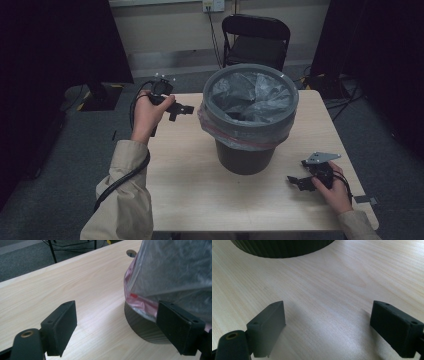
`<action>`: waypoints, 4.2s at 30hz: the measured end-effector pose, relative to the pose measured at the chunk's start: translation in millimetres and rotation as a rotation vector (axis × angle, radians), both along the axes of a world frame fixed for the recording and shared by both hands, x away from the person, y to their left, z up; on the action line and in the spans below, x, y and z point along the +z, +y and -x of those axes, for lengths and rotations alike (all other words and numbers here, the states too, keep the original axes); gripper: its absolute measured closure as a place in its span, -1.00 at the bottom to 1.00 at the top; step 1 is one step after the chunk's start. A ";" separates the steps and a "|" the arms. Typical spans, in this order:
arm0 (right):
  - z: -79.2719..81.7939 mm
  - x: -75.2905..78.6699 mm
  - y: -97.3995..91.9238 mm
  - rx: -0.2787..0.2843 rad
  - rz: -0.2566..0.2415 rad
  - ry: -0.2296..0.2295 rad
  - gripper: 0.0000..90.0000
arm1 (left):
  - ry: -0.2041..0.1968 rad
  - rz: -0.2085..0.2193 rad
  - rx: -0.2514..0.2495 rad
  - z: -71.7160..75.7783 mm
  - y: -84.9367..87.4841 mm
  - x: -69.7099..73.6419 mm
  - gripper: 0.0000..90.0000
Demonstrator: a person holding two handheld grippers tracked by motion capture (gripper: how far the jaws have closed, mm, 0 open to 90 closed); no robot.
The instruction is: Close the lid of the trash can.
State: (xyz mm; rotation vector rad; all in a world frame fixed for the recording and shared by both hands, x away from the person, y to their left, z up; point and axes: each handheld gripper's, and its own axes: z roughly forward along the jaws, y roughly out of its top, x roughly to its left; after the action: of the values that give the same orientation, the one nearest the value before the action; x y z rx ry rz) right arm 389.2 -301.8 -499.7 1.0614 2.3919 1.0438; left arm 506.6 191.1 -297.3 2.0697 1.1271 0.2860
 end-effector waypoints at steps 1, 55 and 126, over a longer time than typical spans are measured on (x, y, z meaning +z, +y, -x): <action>-0.1 0.0 0.0 0.001 0.001 -0.001 -0.74 | 0.002 0.007 0.004 1.0 -0.4 -2.0 -0.63; 0.1 0.1 0.0 0.000 0.001 0.002 -0.74 | 0.032 0.038 -0.032 30.3 9.8 -67.2 -0.63; 0.1 0.1 0.0 0.001 0.001 0.001 -0.74 | 0.115 0.069 -0.022 64.5 30.5 -155.9 -0.63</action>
State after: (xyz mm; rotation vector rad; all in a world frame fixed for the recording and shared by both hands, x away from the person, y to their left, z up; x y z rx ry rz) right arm 389.1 -301.8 -499.7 1.0600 2.3937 1.0422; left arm 442.1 221.6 -453.2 2.0581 1.1651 0.1162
